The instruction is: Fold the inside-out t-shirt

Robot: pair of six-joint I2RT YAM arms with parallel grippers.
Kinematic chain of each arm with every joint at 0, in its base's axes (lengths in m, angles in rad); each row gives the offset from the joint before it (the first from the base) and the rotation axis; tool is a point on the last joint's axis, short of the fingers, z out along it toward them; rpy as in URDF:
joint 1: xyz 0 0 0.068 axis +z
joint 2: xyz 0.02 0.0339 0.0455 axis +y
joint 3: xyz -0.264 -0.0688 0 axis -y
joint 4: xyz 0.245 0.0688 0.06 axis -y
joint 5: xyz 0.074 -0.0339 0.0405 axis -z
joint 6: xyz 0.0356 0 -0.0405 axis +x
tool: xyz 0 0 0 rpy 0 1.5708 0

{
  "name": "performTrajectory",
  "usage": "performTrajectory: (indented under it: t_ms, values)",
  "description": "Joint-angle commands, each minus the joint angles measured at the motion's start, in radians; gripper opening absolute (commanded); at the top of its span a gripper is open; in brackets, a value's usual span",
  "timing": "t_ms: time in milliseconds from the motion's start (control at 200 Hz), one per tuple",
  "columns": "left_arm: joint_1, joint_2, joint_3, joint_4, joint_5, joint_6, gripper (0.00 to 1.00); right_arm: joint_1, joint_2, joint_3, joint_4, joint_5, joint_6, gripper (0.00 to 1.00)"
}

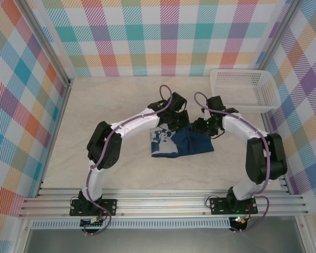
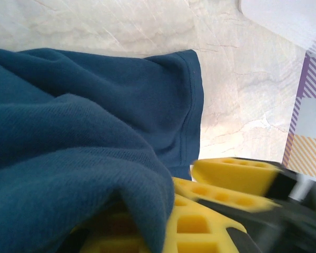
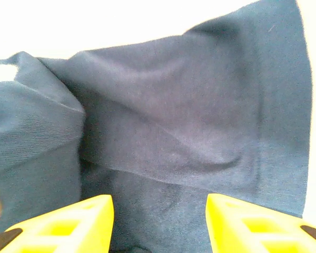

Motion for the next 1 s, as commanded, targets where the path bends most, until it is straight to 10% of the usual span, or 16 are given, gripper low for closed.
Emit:
performTrajectory:
  t_ms: [0,425,995]
  values:
    - [-0.027,0.041,0.052,0.062,0.007,-0.018,0.03,-0.015,-0.052,0.008,-0.056,0.050,0.014,0.50]
    - [-0.032,0.157,0.311,-0.118,0.076,0.168,0.60,-0.050,-0.322,-0.128,-0.121,0.146,0.075,0.52]
    - [0.140,-0.227,-0.363,0.013,-0.040,0.291,0.63,0.241,-0.145,-0.188,0.082,0.211,0.206,0.79]
